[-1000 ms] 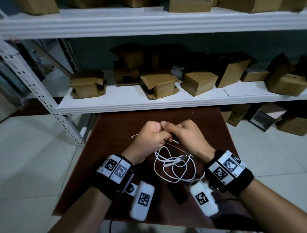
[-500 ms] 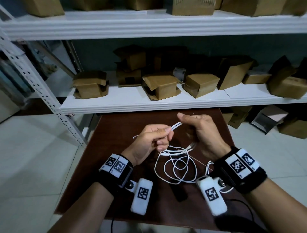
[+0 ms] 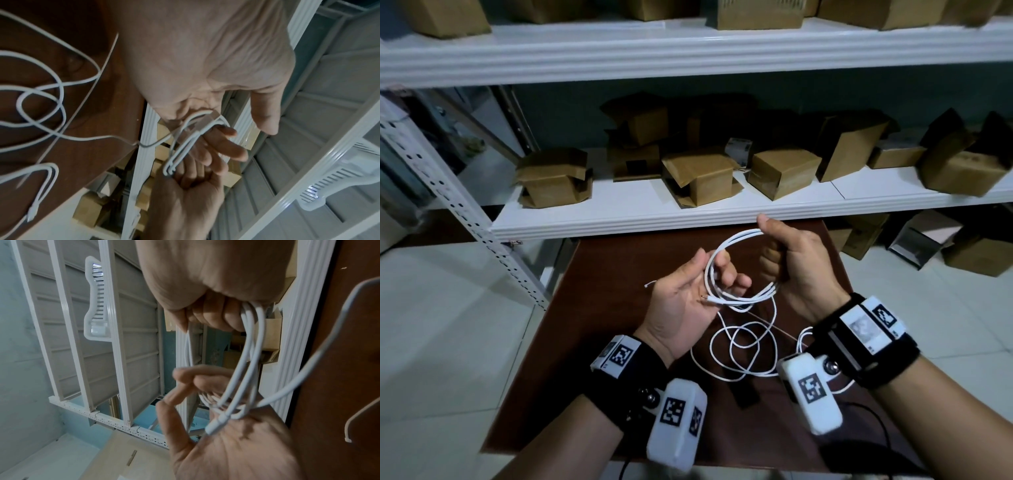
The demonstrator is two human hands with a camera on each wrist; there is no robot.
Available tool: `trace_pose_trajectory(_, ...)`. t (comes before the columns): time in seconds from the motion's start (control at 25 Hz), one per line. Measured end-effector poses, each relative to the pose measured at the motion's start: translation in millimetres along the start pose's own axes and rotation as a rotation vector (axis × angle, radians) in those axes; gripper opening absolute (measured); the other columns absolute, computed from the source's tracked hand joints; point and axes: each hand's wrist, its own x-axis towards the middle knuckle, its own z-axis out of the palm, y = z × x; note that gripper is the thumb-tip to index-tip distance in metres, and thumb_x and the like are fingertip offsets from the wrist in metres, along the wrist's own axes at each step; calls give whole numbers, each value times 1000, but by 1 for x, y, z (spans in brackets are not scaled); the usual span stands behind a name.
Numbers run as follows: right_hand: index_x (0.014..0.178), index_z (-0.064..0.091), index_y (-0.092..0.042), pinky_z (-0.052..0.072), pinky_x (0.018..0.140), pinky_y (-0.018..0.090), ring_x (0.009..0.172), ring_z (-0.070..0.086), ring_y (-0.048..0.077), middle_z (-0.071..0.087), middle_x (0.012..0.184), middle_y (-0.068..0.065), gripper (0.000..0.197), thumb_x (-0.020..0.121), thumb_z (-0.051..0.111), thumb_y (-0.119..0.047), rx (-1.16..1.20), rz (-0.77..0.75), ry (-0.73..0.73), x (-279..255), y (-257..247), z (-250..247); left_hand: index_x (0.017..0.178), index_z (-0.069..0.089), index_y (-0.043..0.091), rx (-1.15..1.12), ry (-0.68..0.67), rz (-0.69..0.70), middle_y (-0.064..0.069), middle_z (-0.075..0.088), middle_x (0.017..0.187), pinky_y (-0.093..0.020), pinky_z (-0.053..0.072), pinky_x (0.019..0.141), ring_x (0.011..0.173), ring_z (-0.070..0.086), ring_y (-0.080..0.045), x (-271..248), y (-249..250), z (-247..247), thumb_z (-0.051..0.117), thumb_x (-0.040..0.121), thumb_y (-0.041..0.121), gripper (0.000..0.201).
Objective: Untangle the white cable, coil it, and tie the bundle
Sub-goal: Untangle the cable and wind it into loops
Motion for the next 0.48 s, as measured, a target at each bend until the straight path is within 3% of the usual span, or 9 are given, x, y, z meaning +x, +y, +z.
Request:
trace_pose_trajectory(0.08, 63, 32, -25, 8, 44, 25, 42, 11, 10, 15, 52, -5, 50, 96, 68, -19, 37, -9, 34, 0, 4, 1, 91, 57, 12, -65, 40, 7, -1, 49, 72, -29, 53, 81, 81, 63, -20, -2, -4, 6, 60, 93, 44, 32)
trace_pose_trajectory(0.24, 60, 32, -24, 11, 40, 23, 39, 14, 9, 19, 49, -5, 50, 96, 67, -19, 78, -5, 92, 1, 14, 7, 88, 58, 10, -172, 92, -6, 6, 40, 57, -23, 37, 66, 60, 46, -12, -2, -5, 4, 56, 96, 55, 45)
trace_pose_trajectory(0.36, 61, 29, -24, 15, 36, 22, 36, 14, 9, 19, 47, -5, 51, 96, 64, -20, 176, 36, 147, 5, 17, 4, 94, 58, 7, -205, 96, -25, 3, 43, 63, -25, 41, 71, 65, 50, -15, -2, -8, 6, 56, 96, 52, 46)
trace_pose_trajectory(0.48, 60, 27, -25, 12, 40, 23, 37, 14, 9, 18, 47, -6, 51, 96, 63, -22, 245, 72, 203, 9, 17, 2, 112, 59, 1, -189, 57, 6, -3, 53, 79, -29, 49, 86, 85, 61, -20, -4, -13, 6, 65, 92, 31, 37)
